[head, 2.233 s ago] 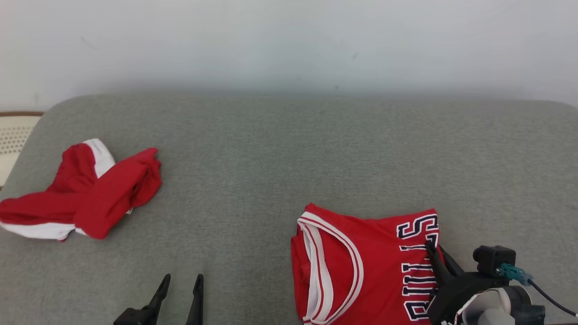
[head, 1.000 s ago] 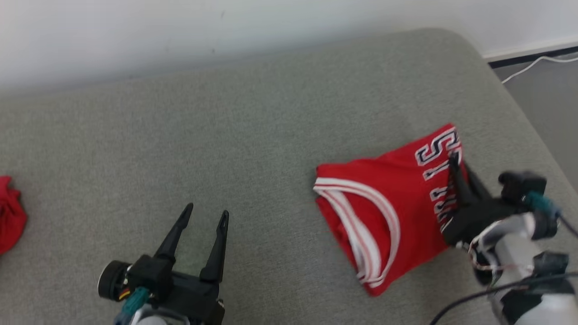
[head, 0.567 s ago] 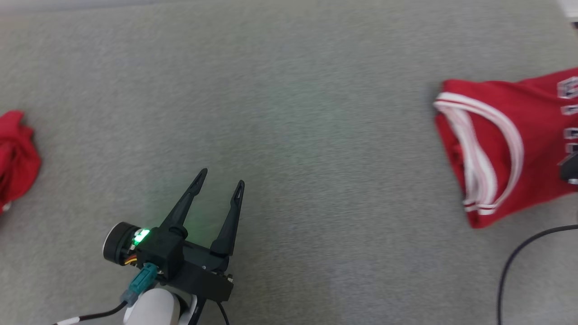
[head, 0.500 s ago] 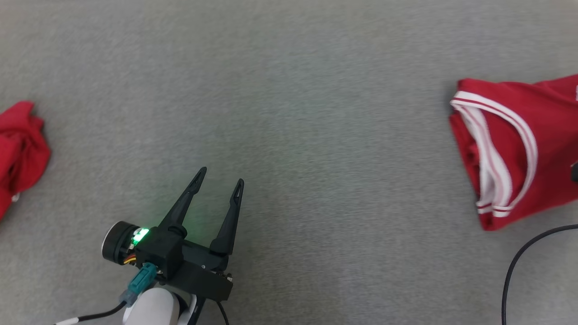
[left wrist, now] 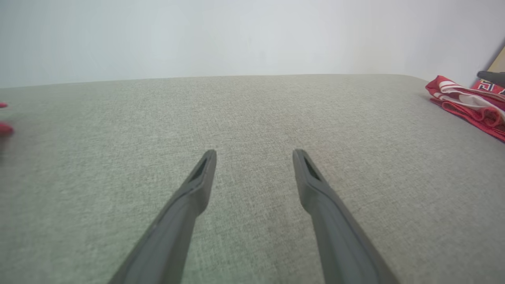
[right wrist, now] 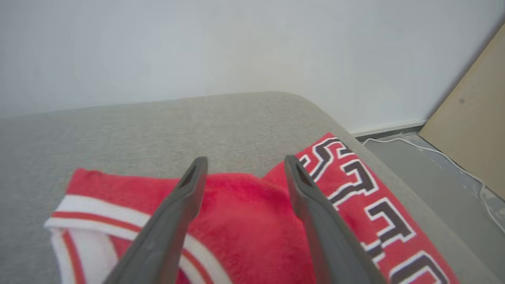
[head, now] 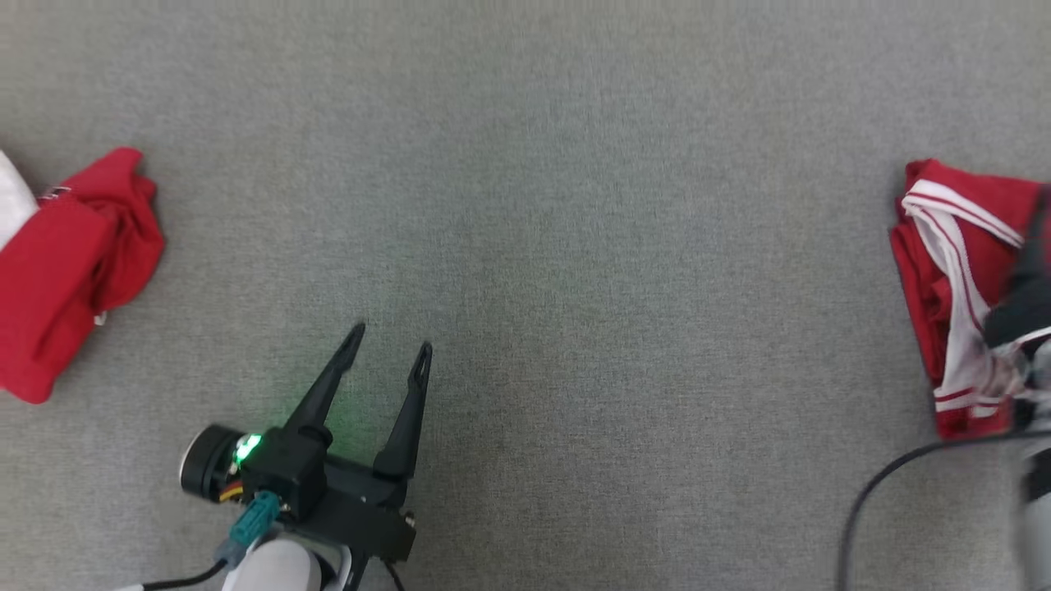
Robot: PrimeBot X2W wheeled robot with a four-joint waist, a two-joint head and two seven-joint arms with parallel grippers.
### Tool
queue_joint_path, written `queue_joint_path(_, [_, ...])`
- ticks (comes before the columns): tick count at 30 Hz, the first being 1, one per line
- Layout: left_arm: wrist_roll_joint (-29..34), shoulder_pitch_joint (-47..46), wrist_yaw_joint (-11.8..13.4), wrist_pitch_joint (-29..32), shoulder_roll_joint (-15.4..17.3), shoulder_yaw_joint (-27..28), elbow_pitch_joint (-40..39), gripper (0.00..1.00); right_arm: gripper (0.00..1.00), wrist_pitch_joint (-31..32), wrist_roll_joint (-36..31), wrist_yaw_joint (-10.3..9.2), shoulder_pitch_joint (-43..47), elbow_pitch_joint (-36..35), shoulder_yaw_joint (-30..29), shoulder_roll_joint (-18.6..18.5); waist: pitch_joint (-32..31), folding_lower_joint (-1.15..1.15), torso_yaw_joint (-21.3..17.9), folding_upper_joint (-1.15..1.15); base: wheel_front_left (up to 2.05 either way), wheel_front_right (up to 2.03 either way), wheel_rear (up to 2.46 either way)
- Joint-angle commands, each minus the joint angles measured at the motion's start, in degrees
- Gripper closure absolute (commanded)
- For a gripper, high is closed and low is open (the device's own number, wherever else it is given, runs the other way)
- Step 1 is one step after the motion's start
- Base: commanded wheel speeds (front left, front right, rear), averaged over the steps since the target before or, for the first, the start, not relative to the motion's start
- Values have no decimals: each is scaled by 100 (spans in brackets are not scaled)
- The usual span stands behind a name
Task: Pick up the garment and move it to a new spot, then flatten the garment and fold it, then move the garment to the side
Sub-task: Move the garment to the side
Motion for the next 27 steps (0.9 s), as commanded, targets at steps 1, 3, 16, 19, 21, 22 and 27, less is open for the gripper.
queue_joint_path(1, [-75,194,46,-5,9,36,41,0,0,0,-23,-7,257,-141,193,248,-381,0,-30,-1,0,0,0])
queue_joint_path(3, [-103,273,69,-5,7,70,62,0,0,0,75,-7,428,-245,390,346,-556,0,-35,-1,0,0,0])
queue_joint_path(16, [-291,877,258,-5,4,306,186,0,0,0,959,-7,1480,-372,1526,729,-1470,0,124,-1,0,0,0])
queue_joint_path(19, [-308,1060,313,-5,2,383,221,0,0,-1,1206,-7,1729,-632,1498,772,-1703,0,164,-1,0,0,0])
queue_joint_path(21, [-322,1190,356,-5,3,473,265,0,0,0,1275,-7,1941,-799,1552,835,-1877,0,177,-1,0,0,0])
queue_joint_path(22, [-318,1262,374,-5,4,515,279,0,0,0,1295,-7,2049,-904,1573,855,-1958,0,178,-1,0,0,0])
queue_joint_path(27, [-429,1506,472,-5,3,735,313,0,0,0,1315,-7,2481,-1267,1677,892,-2212,0,174,-1,0,0,0])
